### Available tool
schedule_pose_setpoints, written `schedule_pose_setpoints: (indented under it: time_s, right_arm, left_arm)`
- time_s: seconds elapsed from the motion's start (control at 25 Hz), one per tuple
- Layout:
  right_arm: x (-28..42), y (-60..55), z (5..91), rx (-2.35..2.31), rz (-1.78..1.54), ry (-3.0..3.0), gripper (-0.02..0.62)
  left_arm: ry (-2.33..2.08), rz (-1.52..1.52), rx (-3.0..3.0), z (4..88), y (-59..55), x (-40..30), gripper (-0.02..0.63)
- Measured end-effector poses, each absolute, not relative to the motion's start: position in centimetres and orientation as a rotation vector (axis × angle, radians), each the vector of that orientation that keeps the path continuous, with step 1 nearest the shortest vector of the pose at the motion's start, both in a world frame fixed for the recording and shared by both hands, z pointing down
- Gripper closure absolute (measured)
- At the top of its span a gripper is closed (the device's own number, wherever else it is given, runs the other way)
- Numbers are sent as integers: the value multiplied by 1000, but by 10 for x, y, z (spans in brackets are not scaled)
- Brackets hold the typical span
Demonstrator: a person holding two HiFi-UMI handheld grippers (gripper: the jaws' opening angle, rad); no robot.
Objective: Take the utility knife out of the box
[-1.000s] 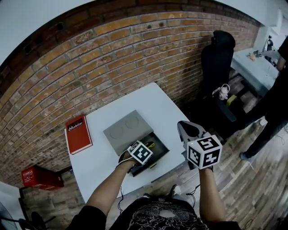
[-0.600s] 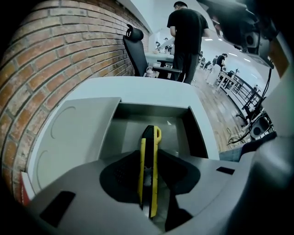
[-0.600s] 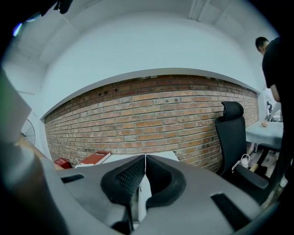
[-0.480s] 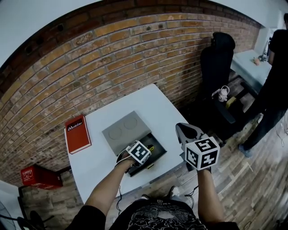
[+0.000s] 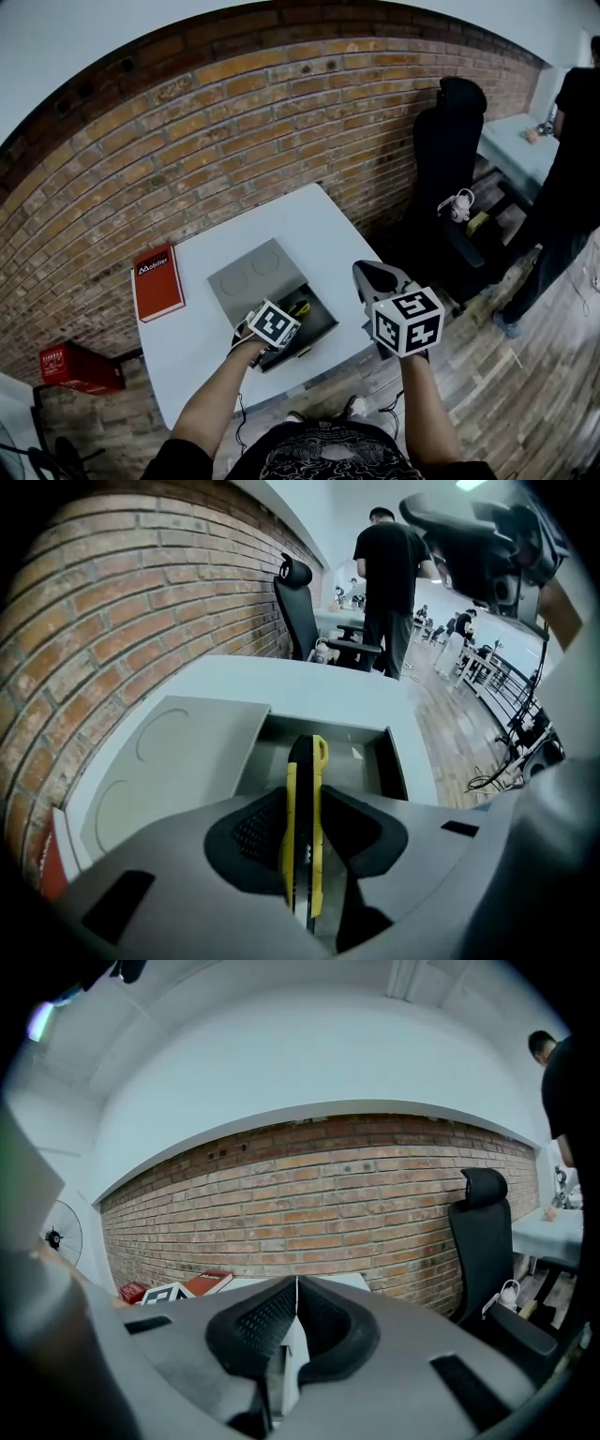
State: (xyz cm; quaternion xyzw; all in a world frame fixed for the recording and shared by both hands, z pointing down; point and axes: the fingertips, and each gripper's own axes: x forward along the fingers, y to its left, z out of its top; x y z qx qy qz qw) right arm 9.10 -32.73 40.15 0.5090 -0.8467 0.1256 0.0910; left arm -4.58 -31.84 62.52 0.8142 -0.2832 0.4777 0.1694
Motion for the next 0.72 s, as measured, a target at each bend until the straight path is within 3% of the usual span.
schedule_pose_setpoints:
  time_s: [0.72]
  right_arm:
    - [48,-343,385,1309,318,-2645,575]
  left_arm:
    - [-1250,877,2465,491,-357,-69,477]
